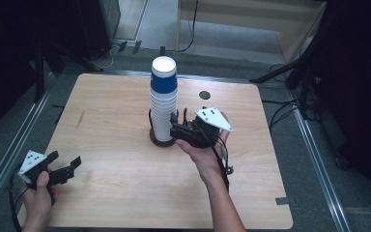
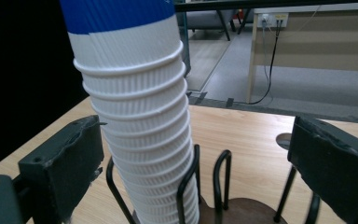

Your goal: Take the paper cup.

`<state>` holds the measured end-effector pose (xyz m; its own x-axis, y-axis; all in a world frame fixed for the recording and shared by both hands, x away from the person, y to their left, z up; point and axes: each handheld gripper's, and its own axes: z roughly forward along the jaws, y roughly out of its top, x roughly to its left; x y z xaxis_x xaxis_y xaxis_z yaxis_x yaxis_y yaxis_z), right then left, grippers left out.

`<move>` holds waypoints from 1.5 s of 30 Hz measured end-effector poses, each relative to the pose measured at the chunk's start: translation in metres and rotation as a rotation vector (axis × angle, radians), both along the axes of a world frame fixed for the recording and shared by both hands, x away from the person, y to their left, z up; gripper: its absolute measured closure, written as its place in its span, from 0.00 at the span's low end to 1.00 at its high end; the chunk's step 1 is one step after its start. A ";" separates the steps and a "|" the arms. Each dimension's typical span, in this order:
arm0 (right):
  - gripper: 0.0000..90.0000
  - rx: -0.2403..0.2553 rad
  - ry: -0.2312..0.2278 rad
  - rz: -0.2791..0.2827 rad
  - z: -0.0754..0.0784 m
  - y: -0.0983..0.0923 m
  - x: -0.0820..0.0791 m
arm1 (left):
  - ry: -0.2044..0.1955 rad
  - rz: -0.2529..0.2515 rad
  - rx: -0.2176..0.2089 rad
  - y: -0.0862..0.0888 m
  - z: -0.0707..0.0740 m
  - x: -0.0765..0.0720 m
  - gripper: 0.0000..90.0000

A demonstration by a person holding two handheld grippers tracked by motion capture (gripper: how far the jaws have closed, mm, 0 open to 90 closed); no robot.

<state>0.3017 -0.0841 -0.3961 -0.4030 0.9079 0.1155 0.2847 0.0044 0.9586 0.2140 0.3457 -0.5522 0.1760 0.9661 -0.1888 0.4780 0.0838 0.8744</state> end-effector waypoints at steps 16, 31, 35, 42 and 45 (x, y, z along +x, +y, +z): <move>0.13 0.031 -0.060 0.013 0.019 0.032 0.010 | -0.001 -0.002 -0.008 0.001 0.000 0.001 0.10; 0.14 0.002 -0.082 0.017 0.032 0.061 0.023 | -0.005 -0.009 -0.012 0.001 0.000 0.001 0.10; 0.14 -0.003 -0.081 -0.005 0.033 0.067 0.028 | -0.003 -0.011 -0.016 0.001 0.000 0.000 0.10; 0.15 -0.010 -0.079 -0.027 0.034 0.071 0.038 | -0.001 -0.011 -0.017 0.001 0.000 0.001 0.10; 0.14 -0.009 -0.076 -0.040 0.035 0.074 0.041 | 0.000 -0.011 -0.017 0.001 0.000 0.001 0.10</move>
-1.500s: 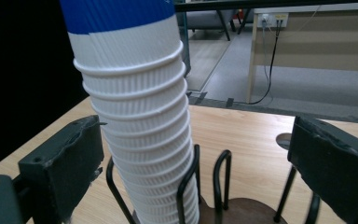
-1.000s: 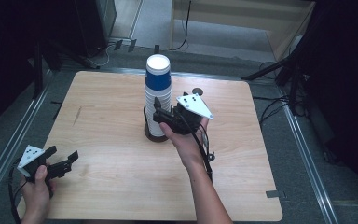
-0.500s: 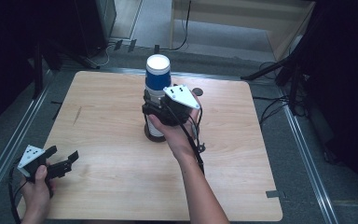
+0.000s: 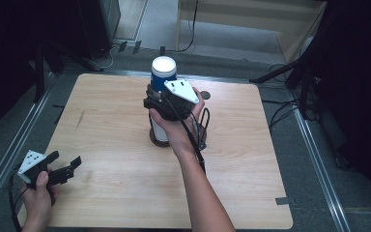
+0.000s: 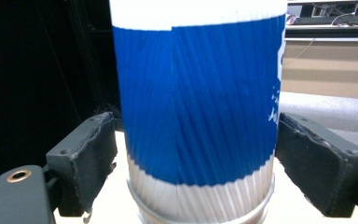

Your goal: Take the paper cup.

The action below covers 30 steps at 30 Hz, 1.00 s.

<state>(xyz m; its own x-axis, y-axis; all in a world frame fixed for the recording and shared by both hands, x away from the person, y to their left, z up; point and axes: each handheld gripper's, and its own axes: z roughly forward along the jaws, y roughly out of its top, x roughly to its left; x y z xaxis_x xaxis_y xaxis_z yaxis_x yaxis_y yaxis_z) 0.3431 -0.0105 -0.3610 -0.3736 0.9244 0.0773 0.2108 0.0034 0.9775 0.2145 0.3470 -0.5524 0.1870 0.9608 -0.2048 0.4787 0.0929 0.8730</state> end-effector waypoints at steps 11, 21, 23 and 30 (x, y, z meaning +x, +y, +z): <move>0.19 0.007 -0.019 -0.012 -0.005 0.004 0.008 | 0.001 -0.002 0.000 0.000 0.000 0.000 0.10; 0.19 -0.004 -0.033 -0.025 -0.005 0.007 0.007 | -0.004 0.000 0.003 0.000 0.000 0.000 0.10; 0.19 -0.002 -0.034 -0.027 -0.005 0.007 0.007 | -0.011 -0.001 -0.002 0.000 0.000 -0.001 0.10; 0.21 0.021 -0.054 -0.031 0.002 0.007 0.006 | -0.021 0.000 -0.003 0.000 0.000 -0.002 0.10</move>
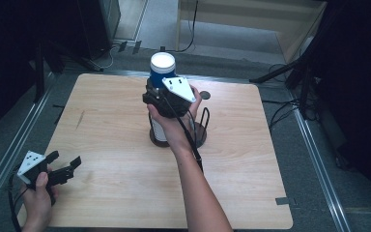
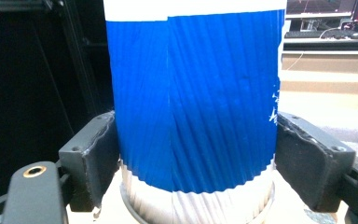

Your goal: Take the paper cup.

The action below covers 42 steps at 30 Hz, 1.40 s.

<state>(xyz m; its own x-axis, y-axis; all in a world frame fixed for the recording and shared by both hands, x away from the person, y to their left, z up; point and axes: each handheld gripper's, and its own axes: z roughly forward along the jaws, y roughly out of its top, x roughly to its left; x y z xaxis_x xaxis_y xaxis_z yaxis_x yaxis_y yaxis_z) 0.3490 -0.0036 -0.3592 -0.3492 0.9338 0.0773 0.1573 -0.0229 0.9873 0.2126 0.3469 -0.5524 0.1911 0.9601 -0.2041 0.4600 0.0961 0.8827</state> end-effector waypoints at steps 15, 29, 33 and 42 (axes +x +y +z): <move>0.22 0.010 -0.078 -0.007 0.031 0.000 -0.006 | -0.005 0.000 0.001 0.000 0.000 0.000 0.10; 0.23 0.024 -0.126 -0.025 0.058 -0.006 -0.008 | -0.005 0.006 -0.003 0.000 0.000 0.000 0.10; 0.23 0.018 -0.135 -0.039 0.064 -0.010 -0.009 | -0.005 0.008 -0.002 0.000 0.000 0.000 0.10; 0.24 0.025 -0.147 -0.066 0.071 -0.024 -0.012 | -0.009 0.014 -0.002 0.000 0.000 -0.001 0.10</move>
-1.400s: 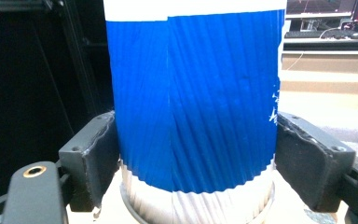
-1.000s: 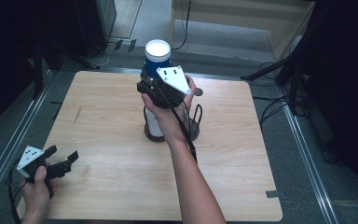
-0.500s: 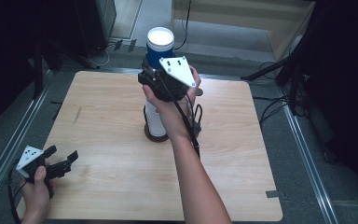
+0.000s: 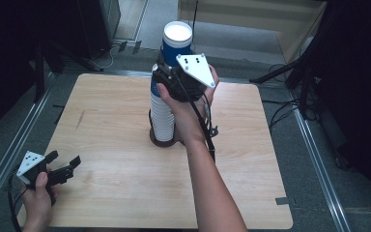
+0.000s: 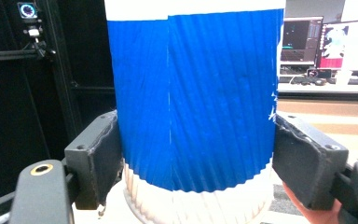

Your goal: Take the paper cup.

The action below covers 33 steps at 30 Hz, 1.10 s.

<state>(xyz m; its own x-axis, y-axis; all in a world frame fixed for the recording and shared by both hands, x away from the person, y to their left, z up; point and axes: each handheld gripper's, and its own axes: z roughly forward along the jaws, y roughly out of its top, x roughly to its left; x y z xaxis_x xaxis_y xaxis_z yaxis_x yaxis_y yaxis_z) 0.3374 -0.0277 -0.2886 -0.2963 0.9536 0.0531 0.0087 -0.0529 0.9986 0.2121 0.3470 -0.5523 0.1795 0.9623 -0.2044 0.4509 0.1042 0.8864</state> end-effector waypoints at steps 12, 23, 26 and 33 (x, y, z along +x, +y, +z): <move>0.24 0.001 0.004 -0.044 -0.008 -0.027 -0.010 | 0.000 0.011 -0.008 0.001 0.000 0.001 0.10; 0.24 0.022 0.015 -0.072 -0.020 -0.059 -0.025 | 0.001 0.015 0.017 -0.002 0.000 0.000 0.10; 0.24 0.024 0.025 -0.082 -0.029 -0.071 -0.033 | -0.002 0.011 0.019 -0.002 0.000 0.000 0.10; 0.24 0.017 0.043 -0.102 -0.052 -0.088 -0.046 | -0.001 -0.003 -0.007 0.000 0.000 0.002 0.10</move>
